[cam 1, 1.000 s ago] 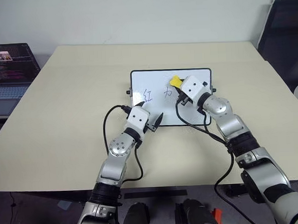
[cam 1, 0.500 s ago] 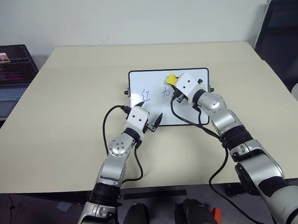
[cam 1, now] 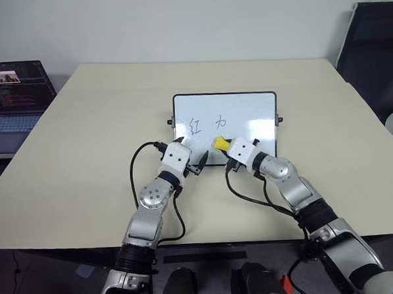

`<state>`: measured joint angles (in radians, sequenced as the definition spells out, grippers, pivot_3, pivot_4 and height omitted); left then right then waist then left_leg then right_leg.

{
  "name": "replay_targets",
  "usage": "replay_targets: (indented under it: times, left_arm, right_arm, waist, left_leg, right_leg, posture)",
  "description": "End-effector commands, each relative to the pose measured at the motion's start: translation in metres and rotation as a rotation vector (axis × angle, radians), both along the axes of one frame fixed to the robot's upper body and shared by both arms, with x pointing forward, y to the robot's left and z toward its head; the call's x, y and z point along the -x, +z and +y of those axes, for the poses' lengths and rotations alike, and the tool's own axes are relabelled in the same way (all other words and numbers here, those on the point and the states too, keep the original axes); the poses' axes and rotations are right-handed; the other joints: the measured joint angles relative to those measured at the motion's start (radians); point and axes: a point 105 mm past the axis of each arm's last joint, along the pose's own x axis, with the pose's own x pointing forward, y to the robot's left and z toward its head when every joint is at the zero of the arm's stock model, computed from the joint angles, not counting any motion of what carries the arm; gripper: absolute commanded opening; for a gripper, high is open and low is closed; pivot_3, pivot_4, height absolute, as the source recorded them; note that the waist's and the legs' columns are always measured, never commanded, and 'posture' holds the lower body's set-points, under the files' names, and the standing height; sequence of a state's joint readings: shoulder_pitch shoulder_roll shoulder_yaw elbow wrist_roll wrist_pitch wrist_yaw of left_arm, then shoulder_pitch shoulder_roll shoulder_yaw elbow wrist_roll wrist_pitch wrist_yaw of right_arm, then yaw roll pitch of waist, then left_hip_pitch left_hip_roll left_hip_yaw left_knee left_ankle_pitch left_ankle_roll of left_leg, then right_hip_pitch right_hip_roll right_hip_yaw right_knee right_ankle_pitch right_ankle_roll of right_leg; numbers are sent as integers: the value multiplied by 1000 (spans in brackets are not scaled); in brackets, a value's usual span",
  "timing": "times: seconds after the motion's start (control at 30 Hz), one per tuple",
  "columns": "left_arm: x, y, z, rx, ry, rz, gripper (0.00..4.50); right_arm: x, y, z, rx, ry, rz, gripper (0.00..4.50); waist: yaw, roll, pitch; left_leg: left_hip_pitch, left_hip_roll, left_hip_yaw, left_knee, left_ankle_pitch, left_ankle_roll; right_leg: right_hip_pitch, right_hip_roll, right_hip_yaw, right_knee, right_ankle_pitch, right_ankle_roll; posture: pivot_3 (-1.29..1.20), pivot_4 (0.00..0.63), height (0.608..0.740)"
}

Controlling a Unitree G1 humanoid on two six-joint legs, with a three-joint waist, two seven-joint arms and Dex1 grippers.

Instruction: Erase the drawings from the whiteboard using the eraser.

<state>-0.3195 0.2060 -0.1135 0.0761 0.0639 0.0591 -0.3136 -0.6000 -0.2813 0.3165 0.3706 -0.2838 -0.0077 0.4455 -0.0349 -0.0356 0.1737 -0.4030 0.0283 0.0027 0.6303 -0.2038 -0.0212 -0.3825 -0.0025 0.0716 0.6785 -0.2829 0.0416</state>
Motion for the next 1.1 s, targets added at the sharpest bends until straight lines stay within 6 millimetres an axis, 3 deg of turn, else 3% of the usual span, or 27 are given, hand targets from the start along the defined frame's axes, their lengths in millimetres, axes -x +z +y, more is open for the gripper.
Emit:
replay_targets:
  times: [0.03,0.27,0.43,0.63,0.73,0.93,1.1]
  left_arm:
    - [2,19,-3,8,-8,-72,4500]
    - [1,19,-7,7,-21,-70,4500]
    - [1,19,-9,6,-29,-69,4500]
    - [1,19,-9,6,-31,-69,4500]
    - [3,18,-10,7,-31,-69,4500]
    - [4,18,-10,13,-24,-69,4500]
    - [4,17,-9,14,-17,-70,4500]
  right_arm:
    - [-9,15,-14,-29,-60,-29,1123]
    - [-32,83,-14,-172,-98,-189,1123]
    - [-42,99,-11,-178,-104,-190,1123]
    - [-39,70,9,-130,-25,122,1123]
    - [-36,66,10,-191,-61,282,1123]
    - [-31,61,8,-132,-83,346,1123]
    - [-16,39,5,-84,-77,375,1123]
  waist:
    - [0,0,0]
    - [1,0,1]
    - [0,0,1]
    - [1,0,1]
    - [-2,0,1]
    - [1,0,1]
    - [2,0,1]
  left_leg:
    - [0,0,0,0,0,0]
    - [-4,0,0,-1,0,0]
    - [-8,0,-1,-3,-1,-2]
    - [-13,0,-1,-2,-1,-2]
    - [-12,0,-1,-2,-1,-2]
    - [-12,0,-2,-1,-1,-1]
    - [-13,0,-2,-1,-1,-1]
  right_leg:
    - [0,0,0,0,0,0]
    - [-4,0,0,0,2,-5]
    - [-8,0,-1,-1,3,-5]
    - [-12,0,-2,-2,3,-6]
    - [-12,0,-2,0,3,-6]
    - [-11,0,-3,1,3,-6]
    - [-11,0,-3,0,3,-6]
  posture:
    - [0,150,740]
    - [0,150,740]
    - [0,150,740]
    - [0,150,740]
    - [0,150,740]
    - [0,150,740]
    - [0,150,740]
